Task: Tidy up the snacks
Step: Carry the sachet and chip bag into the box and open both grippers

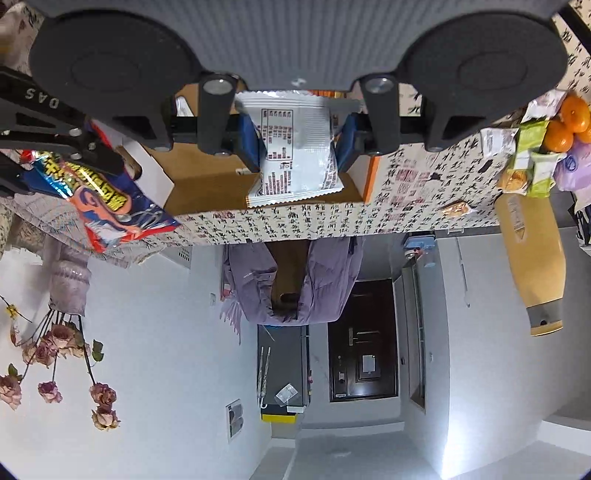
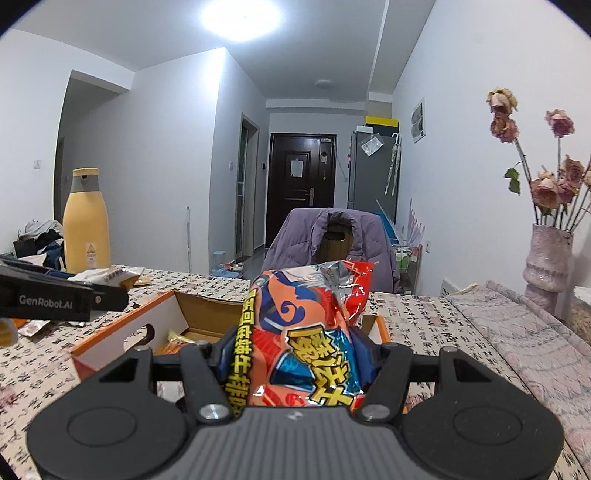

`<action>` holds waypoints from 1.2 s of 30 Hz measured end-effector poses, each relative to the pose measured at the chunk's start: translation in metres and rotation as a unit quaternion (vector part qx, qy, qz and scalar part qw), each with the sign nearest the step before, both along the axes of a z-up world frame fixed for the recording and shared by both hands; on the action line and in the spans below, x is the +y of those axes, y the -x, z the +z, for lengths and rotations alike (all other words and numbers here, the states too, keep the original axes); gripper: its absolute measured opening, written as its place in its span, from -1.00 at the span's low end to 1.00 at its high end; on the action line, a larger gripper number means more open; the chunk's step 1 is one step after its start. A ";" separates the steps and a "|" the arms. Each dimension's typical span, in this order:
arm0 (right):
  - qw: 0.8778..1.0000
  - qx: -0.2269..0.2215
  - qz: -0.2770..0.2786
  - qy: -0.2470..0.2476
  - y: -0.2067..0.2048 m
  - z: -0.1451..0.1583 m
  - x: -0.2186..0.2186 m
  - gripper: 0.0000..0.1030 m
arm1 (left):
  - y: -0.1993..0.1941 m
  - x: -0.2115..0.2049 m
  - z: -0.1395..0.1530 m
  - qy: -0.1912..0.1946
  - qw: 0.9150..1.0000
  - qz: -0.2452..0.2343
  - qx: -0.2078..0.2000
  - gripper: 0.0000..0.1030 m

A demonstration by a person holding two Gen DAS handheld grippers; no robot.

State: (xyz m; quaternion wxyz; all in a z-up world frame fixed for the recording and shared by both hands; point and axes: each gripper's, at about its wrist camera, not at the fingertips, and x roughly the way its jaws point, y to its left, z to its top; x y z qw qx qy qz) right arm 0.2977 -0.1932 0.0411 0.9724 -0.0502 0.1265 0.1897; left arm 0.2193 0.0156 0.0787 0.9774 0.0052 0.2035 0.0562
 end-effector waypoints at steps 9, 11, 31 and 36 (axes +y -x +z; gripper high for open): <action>1.000 0.024 0.004 0.004 -0.049 -0.002 0.021 0.16 | -0.047 0.006 -0.004 0.020 1.000 0.009 0.004 -0.14; 1.000 0.029 0.003 0.002 -0.059 -0.005 0.022 0.16 | -0.055 0.006 -0.007 0.023 1.000 0.014 0.002 -0.14; 0.996 0.081 -0.022 -0.018 -0.083 -0.036 0.008 0.86 | -0.066 0.017 -0.045 0.013 1.000 0.021 -0.006 0.80; 0.996 0.084 -0.030 -0.023 -0.085 -0.038 0.004 1.00 | -0.064 0.019 -0.044 0.019 0.999 0.028 -0.017 1.00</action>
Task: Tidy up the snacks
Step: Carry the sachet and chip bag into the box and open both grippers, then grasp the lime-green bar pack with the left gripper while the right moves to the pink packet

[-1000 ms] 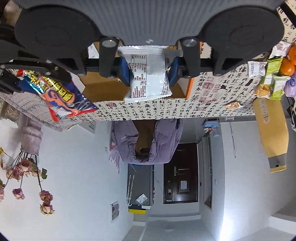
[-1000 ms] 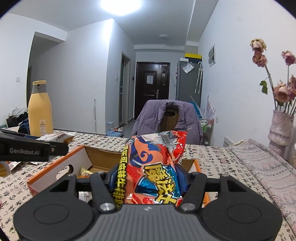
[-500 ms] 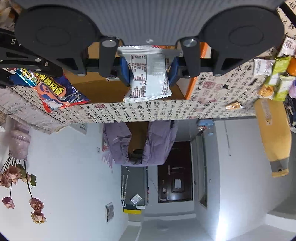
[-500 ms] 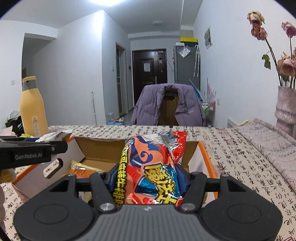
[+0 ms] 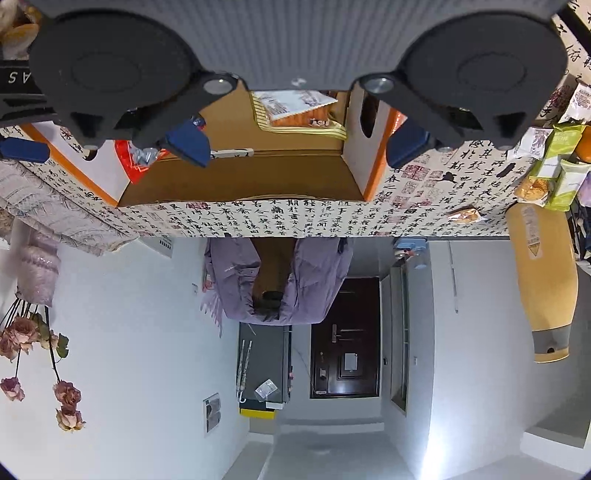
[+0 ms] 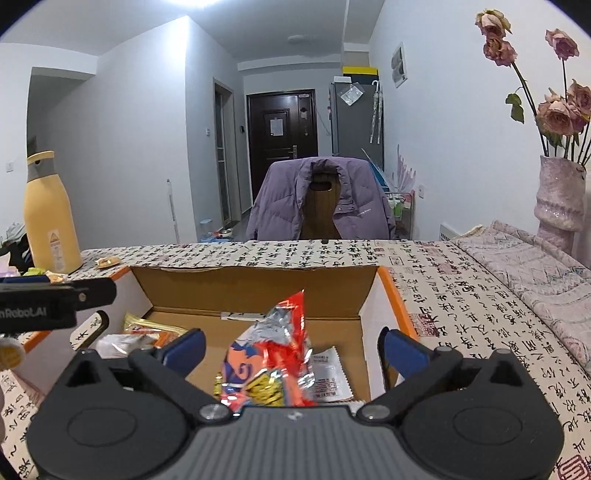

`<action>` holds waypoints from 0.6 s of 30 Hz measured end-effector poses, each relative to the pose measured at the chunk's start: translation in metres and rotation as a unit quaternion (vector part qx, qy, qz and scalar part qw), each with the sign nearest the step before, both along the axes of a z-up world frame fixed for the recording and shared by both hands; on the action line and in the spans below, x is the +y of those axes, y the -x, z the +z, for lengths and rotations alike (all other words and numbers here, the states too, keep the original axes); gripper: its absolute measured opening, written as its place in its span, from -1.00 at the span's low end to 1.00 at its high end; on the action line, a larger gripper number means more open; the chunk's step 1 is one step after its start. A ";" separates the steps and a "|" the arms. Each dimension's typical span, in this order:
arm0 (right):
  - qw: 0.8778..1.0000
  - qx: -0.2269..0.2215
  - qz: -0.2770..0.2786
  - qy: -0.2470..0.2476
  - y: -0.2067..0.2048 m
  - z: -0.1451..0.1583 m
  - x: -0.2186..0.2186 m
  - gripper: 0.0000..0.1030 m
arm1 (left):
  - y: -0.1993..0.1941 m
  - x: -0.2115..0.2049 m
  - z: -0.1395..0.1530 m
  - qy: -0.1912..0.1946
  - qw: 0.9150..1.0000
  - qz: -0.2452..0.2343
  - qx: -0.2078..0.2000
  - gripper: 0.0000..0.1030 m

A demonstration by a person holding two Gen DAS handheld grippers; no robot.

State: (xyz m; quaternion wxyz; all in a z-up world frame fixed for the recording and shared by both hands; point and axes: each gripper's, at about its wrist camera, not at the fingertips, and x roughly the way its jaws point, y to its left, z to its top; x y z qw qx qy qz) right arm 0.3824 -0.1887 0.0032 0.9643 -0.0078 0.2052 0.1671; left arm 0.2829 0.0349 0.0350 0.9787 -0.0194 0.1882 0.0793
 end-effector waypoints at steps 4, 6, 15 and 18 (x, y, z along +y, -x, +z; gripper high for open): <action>1.000 -0.005 -0.002 -0.003 0.002 0.002 -0.002 1.00 | 0.001 0.000 0.001 0.001 1.000 0.002 -0.001 1.00; 1.000 -0.007 -0.002 -0.004 0.003 0.003 -0.003 1.00 | 0.001 -0.001 0.002 0.003 1.000 0.001 -0.002 1.00; 1.000 -0.017 0.003 0.000 0.015 0.024 -0.007 1.00 | 0.013 -0.010 0.024 0.002 1.000 -0.002 -0.005 1.00; 1.000 -0.018 0.003 0.002 0.023 0.030 -0.009 1.00 | 0.021 -0.010 0.030 0.003 1.000 -0.004 -0.001 1.00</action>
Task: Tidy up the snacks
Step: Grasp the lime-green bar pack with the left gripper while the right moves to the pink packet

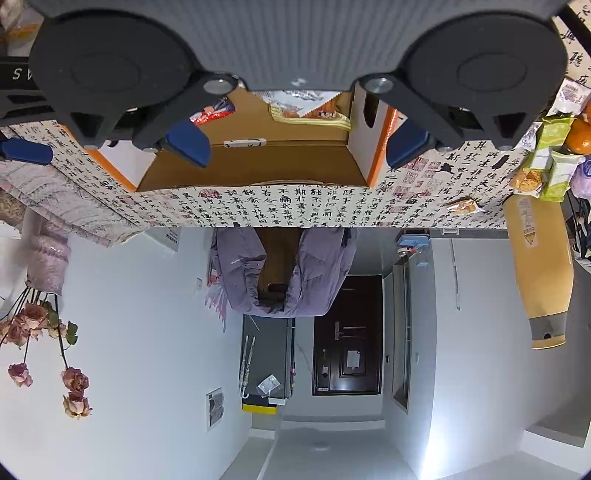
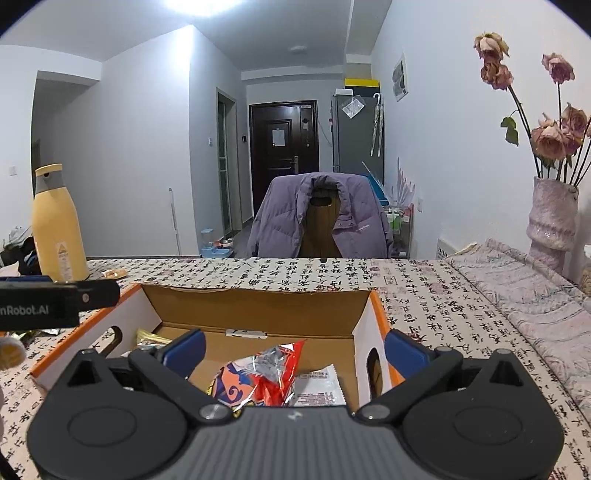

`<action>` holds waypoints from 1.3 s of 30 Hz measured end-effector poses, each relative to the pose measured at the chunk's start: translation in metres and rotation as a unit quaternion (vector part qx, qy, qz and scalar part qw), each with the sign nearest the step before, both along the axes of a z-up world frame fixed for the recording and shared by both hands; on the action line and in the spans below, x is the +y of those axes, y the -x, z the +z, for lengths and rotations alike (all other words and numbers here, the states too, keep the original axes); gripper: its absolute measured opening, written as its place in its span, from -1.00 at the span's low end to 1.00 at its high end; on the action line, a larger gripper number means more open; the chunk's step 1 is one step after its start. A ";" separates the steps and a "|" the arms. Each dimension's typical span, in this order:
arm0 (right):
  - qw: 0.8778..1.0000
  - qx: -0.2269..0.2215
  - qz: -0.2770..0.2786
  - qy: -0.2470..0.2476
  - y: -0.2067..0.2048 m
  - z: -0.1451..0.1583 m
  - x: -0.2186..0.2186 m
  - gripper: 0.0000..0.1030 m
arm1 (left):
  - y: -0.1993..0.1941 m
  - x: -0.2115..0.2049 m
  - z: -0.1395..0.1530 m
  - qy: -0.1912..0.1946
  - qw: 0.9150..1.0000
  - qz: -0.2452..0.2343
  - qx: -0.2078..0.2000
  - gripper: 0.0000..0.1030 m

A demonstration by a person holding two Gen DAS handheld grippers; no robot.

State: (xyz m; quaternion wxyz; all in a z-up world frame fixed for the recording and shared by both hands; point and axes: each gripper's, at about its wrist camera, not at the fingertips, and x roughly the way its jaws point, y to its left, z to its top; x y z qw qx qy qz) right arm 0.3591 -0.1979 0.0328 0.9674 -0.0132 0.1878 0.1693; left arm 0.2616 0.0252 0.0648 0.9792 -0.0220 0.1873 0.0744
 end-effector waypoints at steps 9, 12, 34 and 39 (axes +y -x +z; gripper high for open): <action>1.000 -0.008 0.003 0.007 0.041 0.013 -0.006 1.00 | 0.036 0.003 0.006 -0.001 1.000 0.007 0.014 1.00; 1.000 -0.008 0.004 0.009 0.056 0.014 -0.008 1.00 | 0.052 0.001 0.004 -0.003 1.000 0.003 0.020 1.00; 0.998 0.055 -0.025 0.009 0.142 -0.034 -0.054 1.00 | 0.110 -0.049 -0.049 0.001 0.991 -0.031 0.134 1.00; 0.997 0.070 -0.024 -0.008 0.154 -0.048 -0.066 1.00 | 0.113 -0.061 -0.057 -0.004 0.989 -0.031 0.145 0.96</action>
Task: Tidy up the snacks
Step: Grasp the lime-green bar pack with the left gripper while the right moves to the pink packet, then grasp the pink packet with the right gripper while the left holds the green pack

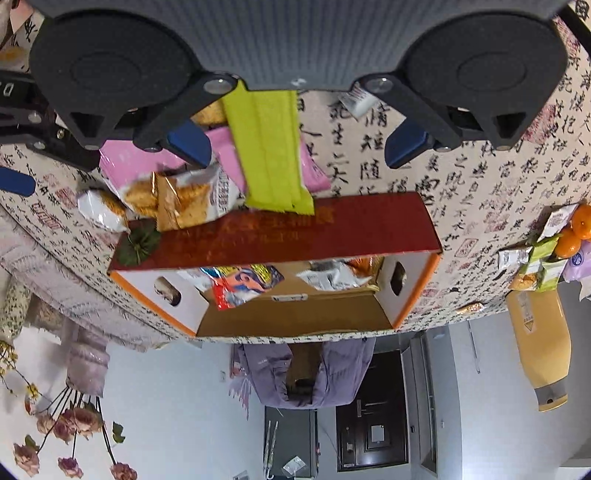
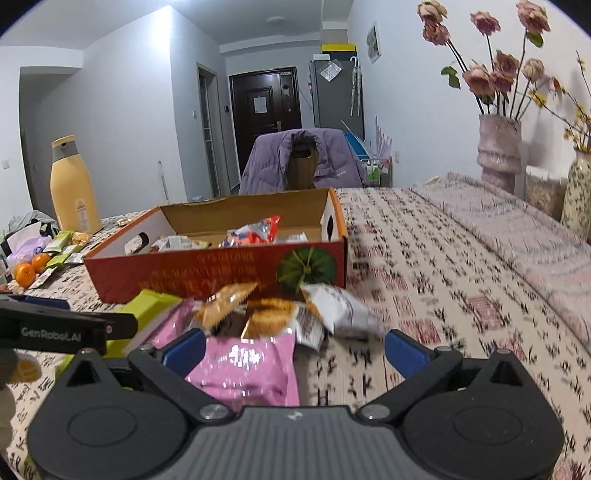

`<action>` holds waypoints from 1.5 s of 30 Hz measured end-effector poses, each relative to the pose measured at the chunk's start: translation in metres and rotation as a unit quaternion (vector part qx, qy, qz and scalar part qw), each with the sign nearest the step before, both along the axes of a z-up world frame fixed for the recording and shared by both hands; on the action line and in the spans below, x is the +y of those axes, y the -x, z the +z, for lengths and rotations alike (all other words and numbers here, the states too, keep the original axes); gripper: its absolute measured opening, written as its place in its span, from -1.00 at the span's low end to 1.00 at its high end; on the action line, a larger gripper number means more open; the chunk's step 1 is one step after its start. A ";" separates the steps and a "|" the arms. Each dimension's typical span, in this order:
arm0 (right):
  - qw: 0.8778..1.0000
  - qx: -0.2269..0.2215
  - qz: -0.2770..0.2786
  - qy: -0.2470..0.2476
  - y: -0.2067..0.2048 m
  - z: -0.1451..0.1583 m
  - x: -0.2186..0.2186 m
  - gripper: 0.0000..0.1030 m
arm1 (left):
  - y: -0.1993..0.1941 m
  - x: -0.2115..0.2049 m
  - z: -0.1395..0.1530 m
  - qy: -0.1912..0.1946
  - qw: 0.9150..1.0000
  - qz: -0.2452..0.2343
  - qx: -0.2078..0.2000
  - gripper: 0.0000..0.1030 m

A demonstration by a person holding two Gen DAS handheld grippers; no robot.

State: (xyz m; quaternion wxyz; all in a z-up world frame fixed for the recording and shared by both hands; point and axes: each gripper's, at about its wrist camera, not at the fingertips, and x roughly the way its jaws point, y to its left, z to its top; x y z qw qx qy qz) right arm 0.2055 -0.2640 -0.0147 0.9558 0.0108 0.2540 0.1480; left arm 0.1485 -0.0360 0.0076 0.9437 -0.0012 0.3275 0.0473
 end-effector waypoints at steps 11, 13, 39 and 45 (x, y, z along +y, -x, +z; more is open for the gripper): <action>0.999 0.029 -0.015 0.009 0.007 -0.016 -0.006 1.00 | -0.002 -0.014 -0.015 0.000 1.000 -0.006 0.027 0.23; 0.999 0.030 -0.017 0.008 0.007 -0.017 -0.007 1.00 | -0.002 -0.013 -0.016 0.004 1.000 -0.009 0.027 -0.02; 0.998 0.054 0.020 0.034 -0.019 -0.011 0.028 1.00 | 0.024 0.019 0.007 0.036 0.999 0.001 -0.036 -0.25; 0.995 0.081 0.034 0.049 -0.037 -0.013 0.051 1.00 | 0.027 0.029 0.005 0.040 0.999 0.004 -0.037 -0.25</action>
